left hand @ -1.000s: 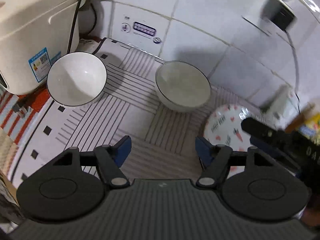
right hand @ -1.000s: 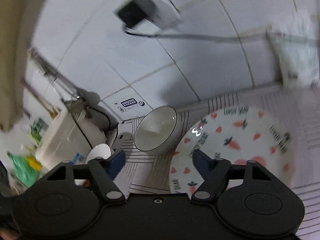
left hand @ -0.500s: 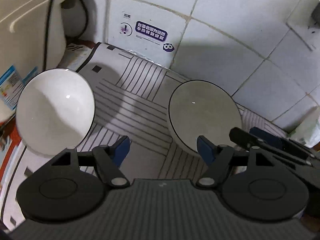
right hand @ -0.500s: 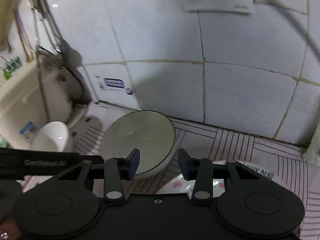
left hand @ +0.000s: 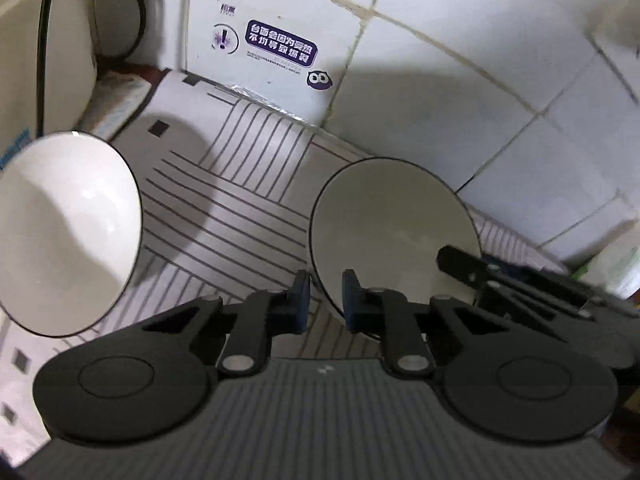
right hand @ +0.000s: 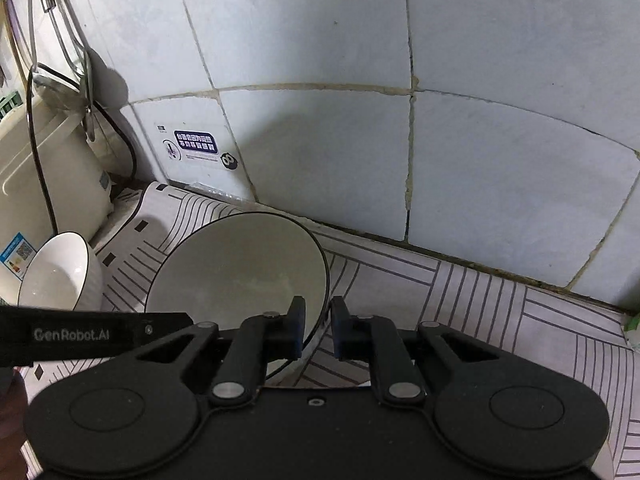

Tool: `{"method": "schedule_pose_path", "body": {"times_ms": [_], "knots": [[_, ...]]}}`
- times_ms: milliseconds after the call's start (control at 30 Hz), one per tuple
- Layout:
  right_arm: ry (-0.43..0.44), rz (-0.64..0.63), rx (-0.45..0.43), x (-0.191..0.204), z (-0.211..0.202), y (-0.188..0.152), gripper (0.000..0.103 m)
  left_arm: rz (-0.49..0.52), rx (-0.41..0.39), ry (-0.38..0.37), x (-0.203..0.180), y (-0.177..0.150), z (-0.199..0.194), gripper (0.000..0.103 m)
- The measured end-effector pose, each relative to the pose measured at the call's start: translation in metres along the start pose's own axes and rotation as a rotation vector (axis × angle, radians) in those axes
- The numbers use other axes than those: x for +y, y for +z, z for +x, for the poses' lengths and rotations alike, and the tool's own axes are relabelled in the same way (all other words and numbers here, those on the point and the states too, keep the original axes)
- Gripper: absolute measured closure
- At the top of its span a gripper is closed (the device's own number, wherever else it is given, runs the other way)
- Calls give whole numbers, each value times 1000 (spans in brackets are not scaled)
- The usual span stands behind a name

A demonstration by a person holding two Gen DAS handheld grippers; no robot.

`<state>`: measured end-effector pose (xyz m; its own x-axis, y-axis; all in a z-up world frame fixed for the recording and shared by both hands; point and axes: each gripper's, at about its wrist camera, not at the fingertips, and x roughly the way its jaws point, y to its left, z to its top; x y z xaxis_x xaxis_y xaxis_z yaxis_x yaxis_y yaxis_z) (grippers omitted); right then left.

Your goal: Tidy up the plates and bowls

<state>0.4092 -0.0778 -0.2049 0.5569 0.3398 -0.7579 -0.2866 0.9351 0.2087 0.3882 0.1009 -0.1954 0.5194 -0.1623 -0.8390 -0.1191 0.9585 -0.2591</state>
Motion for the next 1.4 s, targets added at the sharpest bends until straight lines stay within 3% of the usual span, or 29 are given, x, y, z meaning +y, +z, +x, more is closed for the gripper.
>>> {"method": "schedule_pose_path", "body": {"times_ms": [267, 733, 867, 1133, 1400], "knots": [[32, 15, -13, 7, -29, -5, 86, 50, -11, 3, 0, -12, -41, 87], [64, 45, -78, 35, -144, -44, 84, 140, -5, -26, -8, -63, -144, 88], [57, 46, -101, 39, -174, -65, 84, 156, -3, -70, -10, -84, -167, 88], [86, 74, -115, 40, -212, -108, 83, 213, -4, -42, -22, -123, -197, 88], [122, 95, -141, 43, -223, -147, 82, 222, 60, -44, -17, -150, -195, 88]]}}
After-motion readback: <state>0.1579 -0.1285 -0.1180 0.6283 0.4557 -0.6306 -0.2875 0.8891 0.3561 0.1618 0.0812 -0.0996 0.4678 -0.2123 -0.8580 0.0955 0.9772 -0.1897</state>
